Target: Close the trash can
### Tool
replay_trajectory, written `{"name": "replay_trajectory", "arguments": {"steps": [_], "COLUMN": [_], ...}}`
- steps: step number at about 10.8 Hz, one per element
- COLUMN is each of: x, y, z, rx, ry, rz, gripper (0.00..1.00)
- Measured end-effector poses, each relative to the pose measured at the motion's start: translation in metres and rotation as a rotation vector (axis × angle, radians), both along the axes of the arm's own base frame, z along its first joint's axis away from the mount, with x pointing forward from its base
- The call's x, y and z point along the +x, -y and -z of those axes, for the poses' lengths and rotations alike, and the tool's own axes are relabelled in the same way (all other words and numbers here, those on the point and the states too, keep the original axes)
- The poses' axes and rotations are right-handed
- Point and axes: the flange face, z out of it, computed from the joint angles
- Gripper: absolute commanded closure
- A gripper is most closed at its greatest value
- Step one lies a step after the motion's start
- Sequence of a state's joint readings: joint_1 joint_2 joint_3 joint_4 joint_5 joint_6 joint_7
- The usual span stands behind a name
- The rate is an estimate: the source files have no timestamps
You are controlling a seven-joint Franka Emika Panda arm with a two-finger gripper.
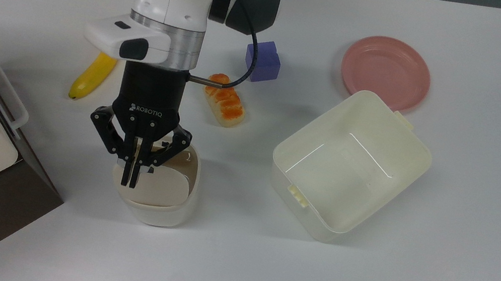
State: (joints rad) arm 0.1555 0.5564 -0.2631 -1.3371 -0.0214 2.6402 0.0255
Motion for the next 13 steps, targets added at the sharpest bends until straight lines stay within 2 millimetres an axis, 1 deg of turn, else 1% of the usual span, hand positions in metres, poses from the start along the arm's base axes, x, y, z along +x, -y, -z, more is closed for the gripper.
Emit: {"name": "replay_trajectory", "arguments": {"steps": [1,3,4,5,6,7,8,9,12,13], "x": [-0.006,-0.025,-0.035,-0.042,-0.046,-0.048,-0.048,-0.045,-0.044,-0.044], "y": [0.003,0.007,0.009,0.011,0.012,0.013,0.013,0.012,0.011,0.011], "z": [0.002,-0.004,-0.005,-0.001,0.01,0.029,0.054,0.068,0.071,0.071], "rx": [0.0,0.023,0.034,0.04,0.039,0.039,0.039,0.033,0.031,0.03], "ry": [-0.075,-0.213,-0.262,-0.297,-0.325,-0.362,-0.403,-0.414,-0.418,-0.418], "rz": [0.001,-0.036,-0.064,-0.079,-0.085,-0.088,-0.088,-0.088,-0.092,-0.093], "gripper": [0.92,0.92,0.92,0.92,0.92,0.92,0.92,0.92,0.92,0.89]}}
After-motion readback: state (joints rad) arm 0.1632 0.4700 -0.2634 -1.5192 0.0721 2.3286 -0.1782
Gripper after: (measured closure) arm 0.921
